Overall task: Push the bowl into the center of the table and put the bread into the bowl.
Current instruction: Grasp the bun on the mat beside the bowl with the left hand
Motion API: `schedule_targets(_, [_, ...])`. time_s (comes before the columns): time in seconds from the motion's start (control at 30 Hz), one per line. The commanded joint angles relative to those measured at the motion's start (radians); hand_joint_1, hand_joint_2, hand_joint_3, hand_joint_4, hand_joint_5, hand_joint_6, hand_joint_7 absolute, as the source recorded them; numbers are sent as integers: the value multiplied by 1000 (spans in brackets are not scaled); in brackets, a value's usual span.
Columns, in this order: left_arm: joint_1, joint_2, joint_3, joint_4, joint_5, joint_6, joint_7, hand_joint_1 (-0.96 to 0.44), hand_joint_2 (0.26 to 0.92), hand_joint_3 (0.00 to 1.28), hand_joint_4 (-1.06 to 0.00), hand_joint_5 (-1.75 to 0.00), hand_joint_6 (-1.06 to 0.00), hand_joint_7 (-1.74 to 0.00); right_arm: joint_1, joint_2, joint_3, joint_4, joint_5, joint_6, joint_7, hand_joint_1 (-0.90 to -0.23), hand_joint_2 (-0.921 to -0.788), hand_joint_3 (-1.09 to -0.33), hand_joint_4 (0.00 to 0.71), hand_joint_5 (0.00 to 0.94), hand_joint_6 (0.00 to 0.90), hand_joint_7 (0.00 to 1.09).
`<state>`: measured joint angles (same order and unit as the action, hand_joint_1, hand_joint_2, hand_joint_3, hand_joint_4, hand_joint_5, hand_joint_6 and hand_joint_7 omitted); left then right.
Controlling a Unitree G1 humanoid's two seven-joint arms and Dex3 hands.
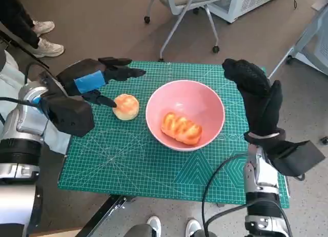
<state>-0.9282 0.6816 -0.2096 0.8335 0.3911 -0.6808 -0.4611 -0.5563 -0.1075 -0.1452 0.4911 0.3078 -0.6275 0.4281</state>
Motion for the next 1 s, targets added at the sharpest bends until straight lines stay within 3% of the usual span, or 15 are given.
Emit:
schedule_targets(0.03, [-4, -12, -22, 39, 29, 8, 28, -136, 791, 2, -227, 0, -357, 0, 15, -2, 0, 12, -1, 18, 12, -657, -921, -745, 205, 1, 120, 527])
schedule_targets(1.0, [-72, -111, -172, 308, 196, 87, 183, -145, 760, 4, -199, 0, -320, 0, 25, -18, -12, -8, 3, 38, 29, -654, -921, -746, 206, 1, 125, 526])
